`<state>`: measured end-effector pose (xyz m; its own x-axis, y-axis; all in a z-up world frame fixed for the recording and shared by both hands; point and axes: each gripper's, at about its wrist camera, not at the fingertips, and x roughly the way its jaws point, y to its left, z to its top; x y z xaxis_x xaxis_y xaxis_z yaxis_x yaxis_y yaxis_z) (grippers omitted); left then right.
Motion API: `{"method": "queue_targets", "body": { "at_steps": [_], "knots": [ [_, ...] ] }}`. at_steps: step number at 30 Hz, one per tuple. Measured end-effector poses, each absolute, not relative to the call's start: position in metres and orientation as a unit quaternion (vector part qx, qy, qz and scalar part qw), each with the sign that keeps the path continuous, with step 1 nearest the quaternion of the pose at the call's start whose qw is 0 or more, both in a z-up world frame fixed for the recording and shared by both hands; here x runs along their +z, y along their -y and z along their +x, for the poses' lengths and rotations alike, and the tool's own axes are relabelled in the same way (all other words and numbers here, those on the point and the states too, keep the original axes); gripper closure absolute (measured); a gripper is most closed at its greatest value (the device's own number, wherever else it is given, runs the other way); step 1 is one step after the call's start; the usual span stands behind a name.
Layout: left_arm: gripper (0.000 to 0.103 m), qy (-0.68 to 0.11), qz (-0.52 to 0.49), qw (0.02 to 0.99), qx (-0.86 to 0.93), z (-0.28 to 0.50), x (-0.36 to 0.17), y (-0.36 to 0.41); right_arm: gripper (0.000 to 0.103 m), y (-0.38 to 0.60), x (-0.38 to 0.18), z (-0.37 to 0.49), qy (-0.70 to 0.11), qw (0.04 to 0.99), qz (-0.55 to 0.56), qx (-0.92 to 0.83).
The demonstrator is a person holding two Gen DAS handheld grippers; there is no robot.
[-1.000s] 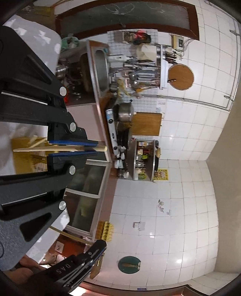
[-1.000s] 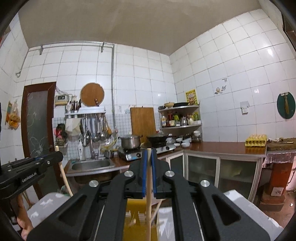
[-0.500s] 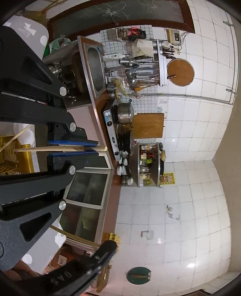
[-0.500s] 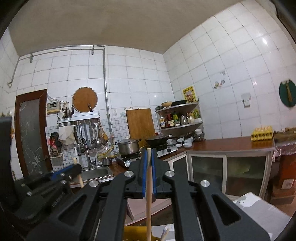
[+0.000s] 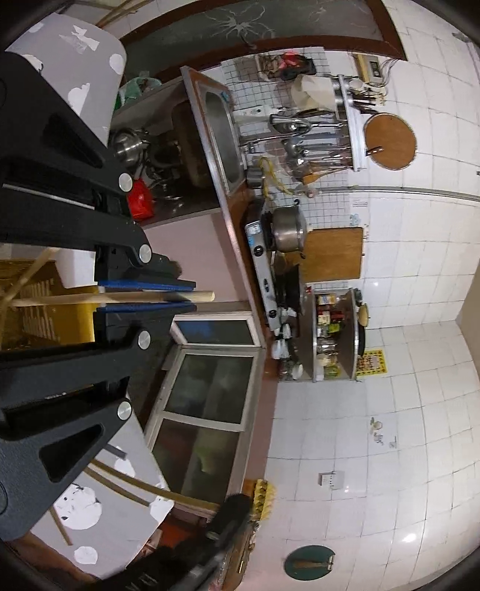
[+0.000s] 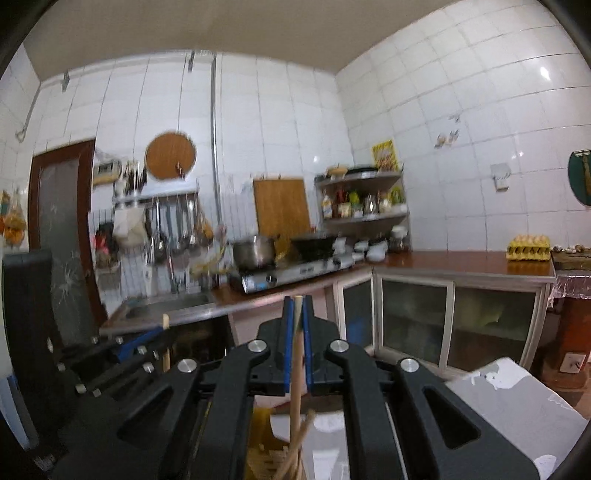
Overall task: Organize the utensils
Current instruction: 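Lower both chopsticks into the yellow holder and open both tools, then move both open tools back toward the frog fork and grey spoon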
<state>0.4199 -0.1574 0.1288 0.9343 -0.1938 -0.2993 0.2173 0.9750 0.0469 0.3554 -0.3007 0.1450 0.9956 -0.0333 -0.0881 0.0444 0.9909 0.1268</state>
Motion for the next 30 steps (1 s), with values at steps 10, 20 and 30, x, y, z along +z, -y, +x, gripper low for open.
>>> {"method": "queue_targets", "body": {
  "at_steps": [10, 20, 30],
  "knots": [
    [0.034, -0.149, 0.020, 0.983, -0.106, 0.366, 0.184, 0.110, 0.048, 0.321, 0.162, 0.317, -0.096, 0.991, 0.063, -0.072],
    [0.005, -0.152, 0.025, 0.984, -0.087, 0.287, 0.198, 0.042, 0.025, 0.319, 0.162, 0.241, -0.133, 0.985, 0.063, -0.087],
    [0.005, -0.246, 0.051, 0.966, -0.064, 0.265, 0.106, 0.006, 0.017, 0.280, 0.092, 0.213, -0.212, 0.974, 0.055, -0.060]
  ]
}}
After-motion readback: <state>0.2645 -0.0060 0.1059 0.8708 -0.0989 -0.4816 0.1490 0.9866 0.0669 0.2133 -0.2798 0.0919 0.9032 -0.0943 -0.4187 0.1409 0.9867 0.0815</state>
